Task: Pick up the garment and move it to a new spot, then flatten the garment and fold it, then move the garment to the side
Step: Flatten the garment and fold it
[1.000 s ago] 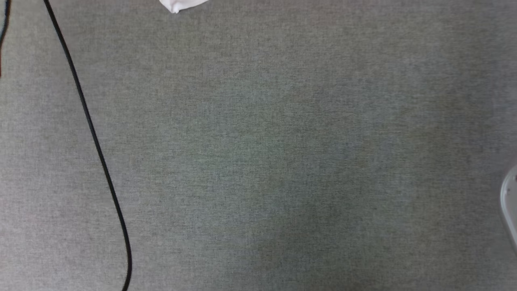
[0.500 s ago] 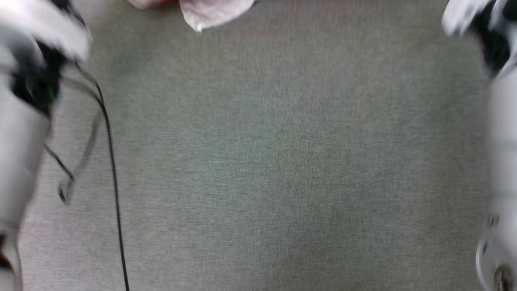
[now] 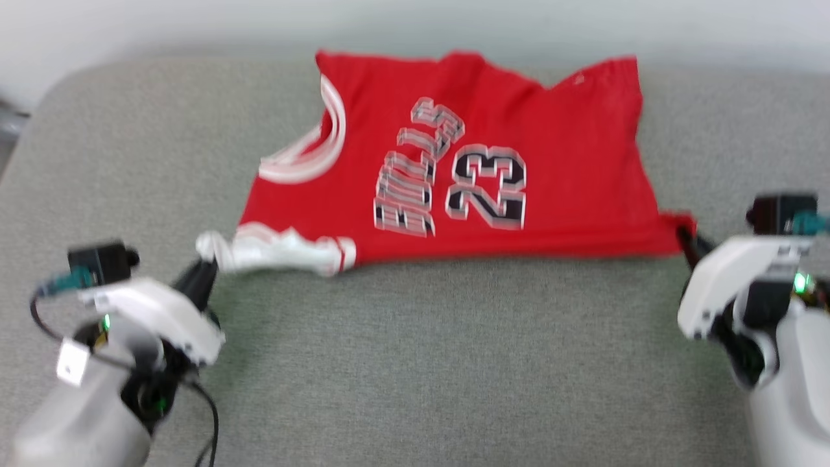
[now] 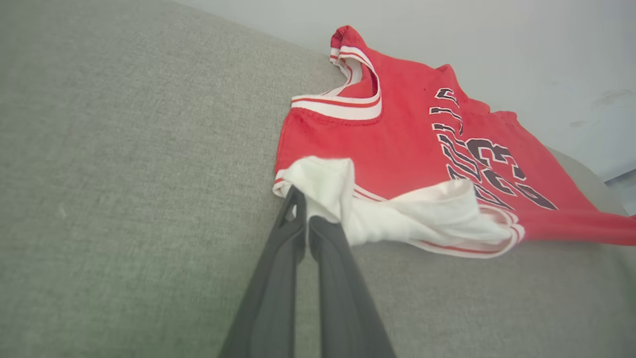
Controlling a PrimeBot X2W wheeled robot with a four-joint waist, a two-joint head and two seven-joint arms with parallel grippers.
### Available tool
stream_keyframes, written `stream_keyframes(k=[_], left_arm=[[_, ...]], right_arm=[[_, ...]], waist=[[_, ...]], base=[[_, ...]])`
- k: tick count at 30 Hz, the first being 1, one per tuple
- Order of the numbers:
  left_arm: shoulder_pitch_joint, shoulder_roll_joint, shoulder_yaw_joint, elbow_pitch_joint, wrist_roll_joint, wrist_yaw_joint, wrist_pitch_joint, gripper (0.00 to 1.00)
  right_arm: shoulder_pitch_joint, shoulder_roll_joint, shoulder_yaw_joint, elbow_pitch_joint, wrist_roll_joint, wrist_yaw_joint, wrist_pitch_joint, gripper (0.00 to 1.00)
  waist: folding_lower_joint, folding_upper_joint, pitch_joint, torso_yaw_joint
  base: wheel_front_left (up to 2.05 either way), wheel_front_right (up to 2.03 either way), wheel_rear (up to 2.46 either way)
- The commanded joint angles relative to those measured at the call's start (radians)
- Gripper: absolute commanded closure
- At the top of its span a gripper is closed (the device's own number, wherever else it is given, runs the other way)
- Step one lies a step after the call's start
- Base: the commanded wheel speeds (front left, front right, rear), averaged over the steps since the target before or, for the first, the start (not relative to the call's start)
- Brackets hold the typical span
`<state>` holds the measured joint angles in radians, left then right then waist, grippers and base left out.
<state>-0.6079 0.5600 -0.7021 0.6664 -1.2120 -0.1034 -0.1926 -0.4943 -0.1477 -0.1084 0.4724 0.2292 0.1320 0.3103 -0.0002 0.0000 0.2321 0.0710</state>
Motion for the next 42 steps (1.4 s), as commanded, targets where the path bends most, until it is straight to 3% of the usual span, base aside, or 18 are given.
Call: stream_keyframes(k=[1, 7, 20, 26, 30, 33, 42], left_arm=[[0.072, 0.028, 0.002, -0.02, -0.009, 0.027, -0.013, 1.0], [0.258, 0.06, -0.001, -0.126, -0.048, 0.094, -0.018, 1.0], [0.647, 0.225, 0.035, -0.567, -0.16, 0.358, -0.003, 1.0], [0.688, 0.289, 0.06, -0.716, -0.153, 0.433, -0.012, 1.0], [0.628, 0.287, 0.056, -0.745, -0.115, 0.44, -0.008, 1.0], [0.569, 0.261, 0.054, -0.728, -0.093, 0.42, -0.002, 1.0], [0.387, 0.15, 0.04, -0.562, -0.06, 0.314, -0.003, 1.0]], right_arm=[[0.083, -0.013, -0.009, -0.033, 0.014, -0.002, 0.011, 1.0], [0.284, -0.005, -0.034, -0.136, 0.039, -0.003, 0.034, 1.0], [0.683, 0.062, -0.149, -0.466, 0.062, -0.004, 0.165, 1.0], [0.75, 0.084, -0.177, -0.585, 0.053, -0.004, 0.244, 1.0], [0.702, 0.09, -0.161, -0.603, 0.029, -0.003, 0.272, 1.0], [0.655, 0.093, -0.148, -0.589, 0.006, -0.003, 0.285, 1.0], [0.502, 0.096, -0.091, -0.492, -0.04, -0.002, 0.292, 1.0]], waist=[[0.0002, 0.0, -0.082, 0.01], [0.0002, 0.0, -0.163, 0.014], [0.0002, 0.0, -0.252, 0.03], [0.0002, 0.0, -0.249, 0.03], [0.0002, 0.0, -0.232, 0.021], [0.0002, 0.0, -0.198, 0.017], [0.0002, 0.0, -0.086, 0.012]], base=[[0.0, 0.0, 0.0], [0.0, 0.0, 0.0], [0.0, 0.0, 0.0], [0.0, 0.0, 0.0], [0.0, 0.0, 0.0], [0.0, 0.0, 0.0], [0.0, 0.0, 0.0]])
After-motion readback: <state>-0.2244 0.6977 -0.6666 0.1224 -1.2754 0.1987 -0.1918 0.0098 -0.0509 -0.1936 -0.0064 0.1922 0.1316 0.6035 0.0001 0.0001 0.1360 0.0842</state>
